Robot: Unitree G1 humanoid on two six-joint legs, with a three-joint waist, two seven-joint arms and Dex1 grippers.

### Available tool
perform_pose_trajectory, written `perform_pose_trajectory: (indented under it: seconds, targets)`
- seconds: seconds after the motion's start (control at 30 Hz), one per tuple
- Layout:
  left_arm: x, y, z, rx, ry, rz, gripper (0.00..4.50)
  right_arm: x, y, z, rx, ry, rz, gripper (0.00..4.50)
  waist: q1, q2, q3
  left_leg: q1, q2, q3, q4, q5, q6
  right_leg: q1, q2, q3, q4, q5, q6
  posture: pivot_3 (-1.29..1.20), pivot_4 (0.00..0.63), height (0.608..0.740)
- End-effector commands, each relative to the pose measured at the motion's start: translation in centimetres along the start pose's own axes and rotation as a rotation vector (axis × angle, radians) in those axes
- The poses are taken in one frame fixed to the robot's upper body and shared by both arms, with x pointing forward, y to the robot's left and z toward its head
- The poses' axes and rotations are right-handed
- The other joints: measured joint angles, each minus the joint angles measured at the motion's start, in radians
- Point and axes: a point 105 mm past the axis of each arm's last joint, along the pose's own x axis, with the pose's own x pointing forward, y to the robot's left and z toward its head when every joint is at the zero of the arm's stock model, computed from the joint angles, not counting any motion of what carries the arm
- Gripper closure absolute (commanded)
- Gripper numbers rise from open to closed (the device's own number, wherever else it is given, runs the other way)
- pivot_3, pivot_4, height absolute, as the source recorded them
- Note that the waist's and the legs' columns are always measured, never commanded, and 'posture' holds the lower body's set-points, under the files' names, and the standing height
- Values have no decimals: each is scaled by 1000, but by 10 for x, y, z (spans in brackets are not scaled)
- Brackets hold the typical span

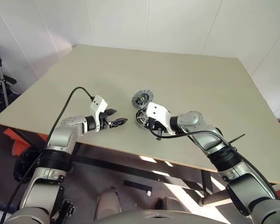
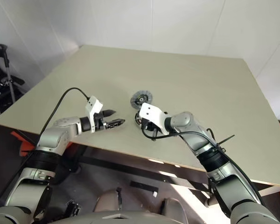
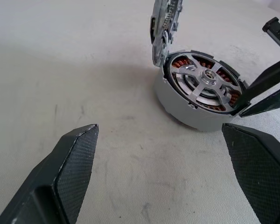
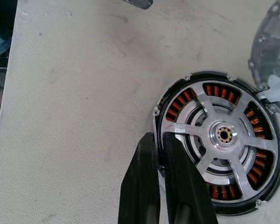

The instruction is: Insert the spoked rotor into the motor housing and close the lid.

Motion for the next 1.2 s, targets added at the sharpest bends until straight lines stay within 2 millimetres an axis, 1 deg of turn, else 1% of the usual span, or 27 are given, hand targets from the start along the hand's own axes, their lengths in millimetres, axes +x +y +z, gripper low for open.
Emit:
perform_pose_trajectory:
  seconds: [0.03, 0.23, 0.3, 0.37, 0.4, 0.43, 0.5, 0.6, 0.73, 0.97, 1.2]
  targets:
    - [-2, -1, 14, 33, -38, -5, 0, -4, -6, 5, -2, -16, -19, 4464, 0, 0, 0, 0, 0, 0, 0, 0, 0, 0, 0, 0, 0, 0, 0, 0, 0, 740]
    - [-3, -1, 13, 32, -36, -1, 0, -5, -9, 6, 38, -29, -32, 4464, 0, 0, 0, 0, 0, 0, 0, 0, 0, 0, 0, 0, 0, 0, 0, 0, 0, 740]
    - [-2, -1, 13, 32, -35, 0, 0, -6, -15, 11, 121, -62, -56, 4464, 0, 0, 0, 0, 0, 0, 0, 0, 0, 0, 0, 0, 0, 0, 0, 0, 0, 740]
    - [-2, -1, 12, 31, -35, 1, 0, -7, -30, 23, 313, -133, -119, 4464, -2, 0, 0, 0, 0, 0, 0, 0, 0, 0, 0, 0, 0, 0, 0, 0, 0, 740]
    - [-2, -1, 12, 31, -35, 3, 0, -8, -41, 28, 446, -166, -157, 4464, -5, 0, 0, 0, 0, 0, 0, 0, 0, -1, 0, 0, 1, 0, 0, 0, 0, 740]
    - [-2, -1, 12, 30, -34, 4, 0, -8, -46, 30, 560, -185, -171, 4464, -9, 0, 0, 0, 0, 0, 0, 0, 0, -1, 0, 1, 1, 0, 0, 0, 0, 740]
    - [-3, -1, 11, 29, -34, 6, 0, -5, -52, 30, 741, -186, -195, 4464, -13, 0, 0, -1, 0, -1, 0, 0, -1, -3, 1, 1, 2, 1, -1, 0, 0, 740]
    - [-3, -1, 10, 30, -34, 10, 0, 1, -46, 27, 858, -155, -198, 4464, -7, 0, 0, 0, 0, -2, -1, 1, -1, -1, 0, -1, 1, 1, -1, 0, 0, 740]
    - [-5, 0, 10, 32, -35, 17, 0, 5, -34, 28, 858, -137, -168, 4464, 4, 0, 0, -1, 0, -2, -2, 3, -5, -1, 0, -1, -1, 1, -1, 0, 0, 740]
    - [-6, 2, 10, 33, -32, 22, 0, 3, -30, 26, 833, -116, -155, 4464, 5, 0, 0, 0, -1, -2, -4, 4, -7, -1, 0, -1, -1, 0, -1, 0, 0, 740]
    - [-5, 3, 11, 33, -33, 28, 0, 8, 0, 40, 880, -122, -21, 4464, 3, 0, 0, 0, 0, -2, -5, 4, -7, -2, 1, -1, -1, 0, 0, 0, 0, 740]
